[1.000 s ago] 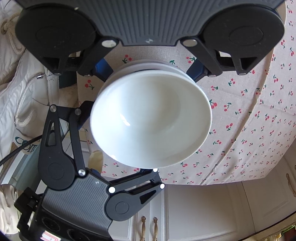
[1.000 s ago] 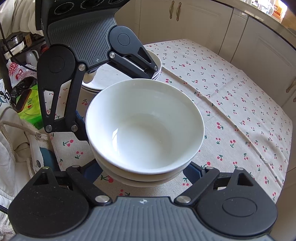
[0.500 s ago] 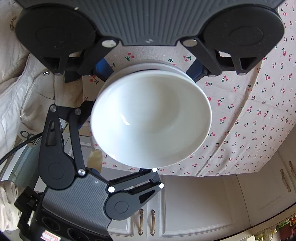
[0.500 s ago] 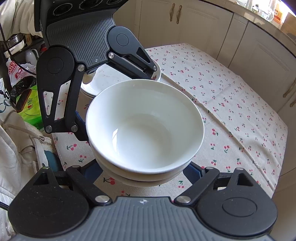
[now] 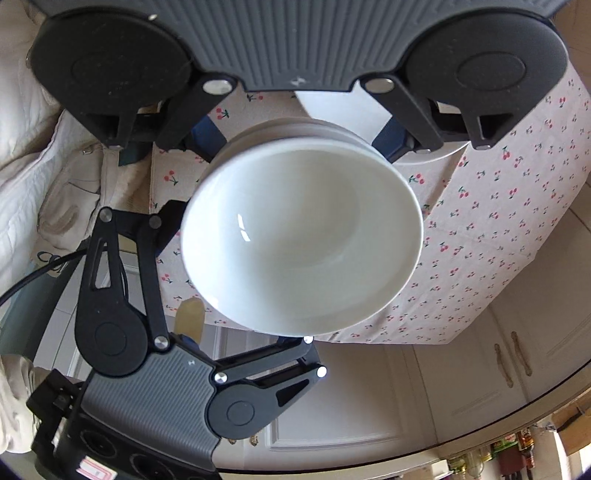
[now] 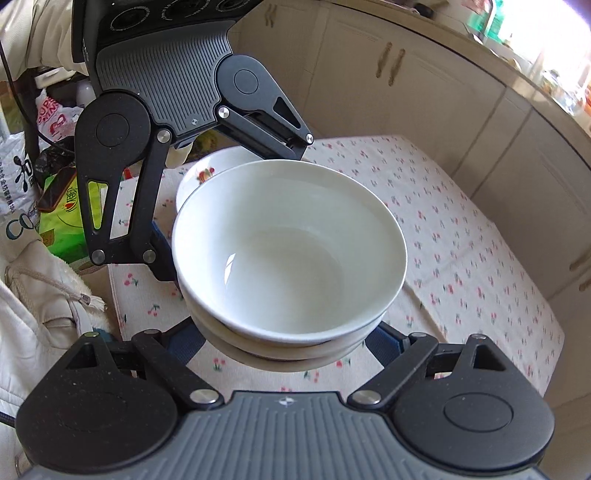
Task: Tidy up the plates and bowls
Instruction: 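Lift the bowl stack with both tools and carry it over the plate stack, then lower the bowl stack onto the fruit-decal plate with both tools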
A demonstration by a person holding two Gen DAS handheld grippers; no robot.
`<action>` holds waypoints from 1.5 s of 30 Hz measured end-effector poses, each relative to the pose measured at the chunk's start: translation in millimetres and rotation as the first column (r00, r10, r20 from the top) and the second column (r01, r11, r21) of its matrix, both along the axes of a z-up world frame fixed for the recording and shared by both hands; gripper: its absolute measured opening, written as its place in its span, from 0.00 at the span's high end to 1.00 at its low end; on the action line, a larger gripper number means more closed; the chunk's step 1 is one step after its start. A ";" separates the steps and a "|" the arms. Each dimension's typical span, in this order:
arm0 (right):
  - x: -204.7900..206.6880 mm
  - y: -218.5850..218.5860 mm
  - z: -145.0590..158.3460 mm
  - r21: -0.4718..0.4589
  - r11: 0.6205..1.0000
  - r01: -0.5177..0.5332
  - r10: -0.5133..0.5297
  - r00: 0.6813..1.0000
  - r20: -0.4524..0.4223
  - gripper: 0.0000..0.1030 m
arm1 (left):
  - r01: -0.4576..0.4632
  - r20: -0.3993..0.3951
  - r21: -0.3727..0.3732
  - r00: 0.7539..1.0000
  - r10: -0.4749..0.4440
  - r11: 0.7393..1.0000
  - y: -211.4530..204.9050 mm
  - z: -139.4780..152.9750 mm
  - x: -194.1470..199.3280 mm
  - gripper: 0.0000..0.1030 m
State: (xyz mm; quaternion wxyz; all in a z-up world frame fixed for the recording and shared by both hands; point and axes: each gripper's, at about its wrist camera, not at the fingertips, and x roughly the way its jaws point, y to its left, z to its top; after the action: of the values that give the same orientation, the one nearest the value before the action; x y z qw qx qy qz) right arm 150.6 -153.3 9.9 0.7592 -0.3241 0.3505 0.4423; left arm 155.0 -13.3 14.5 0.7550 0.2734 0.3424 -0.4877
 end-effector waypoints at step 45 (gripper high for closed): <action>79.5 111.3 -44.1 -0.050 0.975 -0.217 0.216 0.976 -0.037 0.08 | -0.343 -0.052 0.019 0.938 0.343 0.939 82.5 -28.0 21.7 0.19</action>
State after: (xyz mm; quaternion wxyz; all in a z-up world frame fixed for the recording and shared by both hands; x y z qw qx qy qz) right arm 230.1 -42.0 -34.2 0.6919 -0.3736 0.3369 0.5179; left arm 176.7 69.2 -13.5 0.8175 0.1995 0.4077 -0.3544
